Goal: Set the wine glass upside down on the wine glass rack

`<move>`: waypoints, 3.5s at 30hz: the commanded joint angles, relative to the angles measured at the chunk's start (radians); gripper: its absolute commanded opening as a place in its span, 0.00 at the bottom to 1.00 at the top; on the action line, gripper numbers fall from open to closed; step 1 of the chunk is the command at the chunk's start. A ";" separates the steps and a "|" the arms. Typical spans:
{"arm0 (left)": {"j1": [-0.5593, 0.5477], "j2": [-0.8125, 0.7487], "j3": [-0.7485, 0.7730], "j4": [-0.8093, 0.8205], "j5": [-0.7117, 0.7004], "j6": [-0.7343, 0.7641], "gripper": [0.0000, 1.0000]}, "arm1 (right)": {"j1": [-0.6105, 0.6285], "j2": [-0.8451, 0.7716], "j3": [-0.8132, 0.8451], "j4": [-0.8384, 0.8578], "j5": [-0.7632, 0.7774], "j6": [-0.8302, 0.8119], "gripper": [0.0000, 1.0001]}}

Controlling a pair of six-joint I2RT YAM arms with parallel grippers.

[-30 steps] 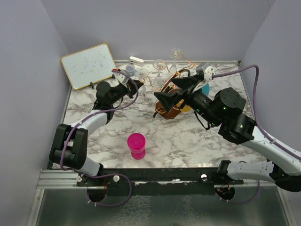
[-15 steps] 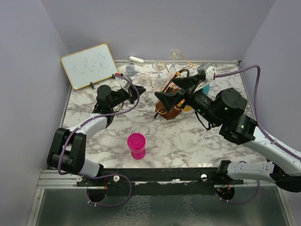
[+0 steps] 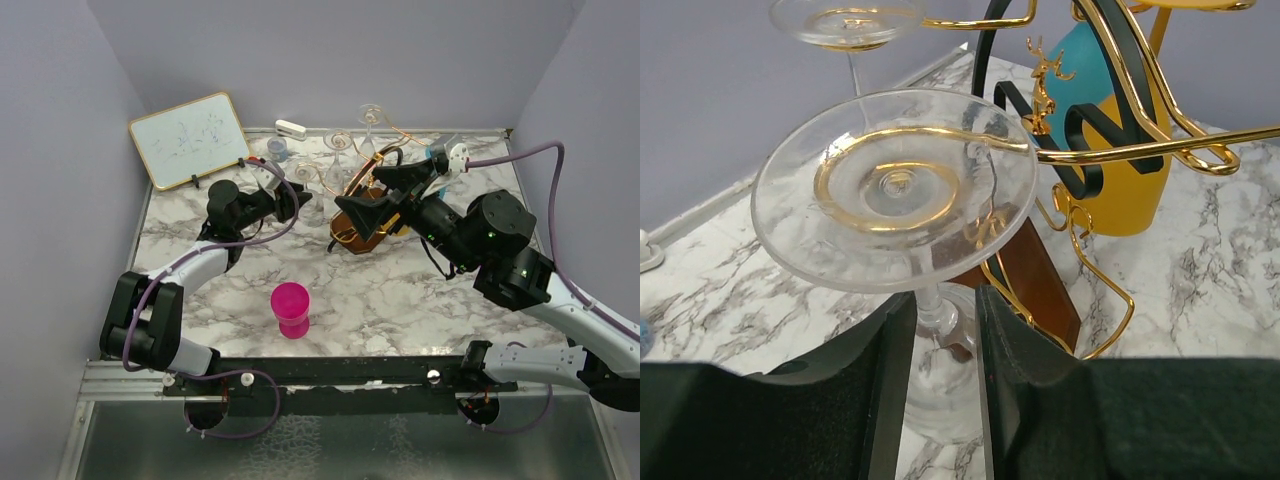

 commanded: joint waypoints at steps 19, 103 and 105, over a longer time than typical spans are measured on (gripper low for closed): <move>0.029 -0.224 0.093 -0.504 -0.122 0.140 0.96 | 0.001 0.065 0.063 -0.073 -0.048 0.015 0.99; -0.083 -0.658 0.716 -0.830 -0.449 1.060 0.00 | 0.002 0.115 0.134 0.241 -0.153 0.232 0.98; -0.027 -0.691 0.571 -0.599 -0.404 1.128 0.00 | 0.001 0.134 0.120 0.275 -0.180 0.265 0.98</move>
